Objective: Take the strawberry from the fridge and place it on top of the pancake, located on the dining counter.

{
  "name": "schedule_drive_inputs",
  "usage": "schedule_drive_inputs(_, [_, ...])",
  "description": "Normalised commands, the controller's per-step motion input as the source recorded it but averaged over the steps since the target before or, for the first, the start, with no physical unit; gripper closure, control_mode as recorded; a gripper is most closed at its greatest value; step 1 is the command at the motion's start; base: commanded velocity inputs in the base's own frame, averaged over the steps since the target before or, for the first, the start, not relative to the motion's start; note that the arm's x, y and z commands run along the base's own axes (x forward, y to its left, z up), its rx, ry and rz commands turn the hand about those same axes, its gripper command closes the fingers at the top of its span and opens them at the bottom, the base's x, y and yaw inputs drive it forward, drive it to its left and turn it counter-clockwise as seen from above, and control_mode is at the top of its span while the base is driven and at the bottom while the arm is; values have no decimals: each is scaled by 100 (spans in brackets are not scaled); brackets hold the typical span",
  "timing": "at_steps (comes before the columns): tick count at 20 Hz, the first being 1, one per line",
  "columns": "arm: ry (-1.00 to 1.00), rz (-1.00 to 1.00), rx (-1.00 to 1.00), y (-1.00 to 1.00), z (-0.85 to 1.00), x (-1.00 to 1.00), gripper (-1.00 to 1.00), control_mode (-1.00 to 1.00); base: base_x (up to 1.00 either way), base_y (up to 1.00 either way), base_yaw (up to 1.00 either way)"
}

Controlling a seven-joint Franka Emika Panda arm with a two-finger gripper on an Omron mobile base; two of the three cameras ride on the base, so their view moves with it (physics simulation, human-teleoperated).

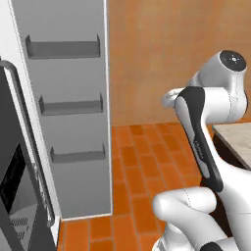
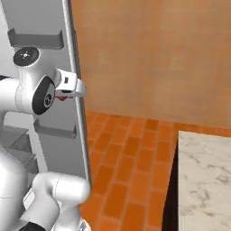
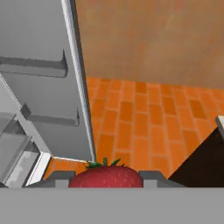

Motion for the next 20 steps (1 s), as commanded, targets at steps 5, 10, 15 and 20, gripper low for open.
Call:
schedule_drive_inputs(5, [0,0,0,0,0,0,100,100,15,0,-88])
schedule_drive_inputs(10, [0,0,0,0,0,0,100,100,16,0,-83])
schedule_drive_inputs(15, [0,0,0,0,0,0,100,100,4,2,-81])
schedule_drive_inputs(20, [0,0,0,0,0,0,100,100,20,51,-61])
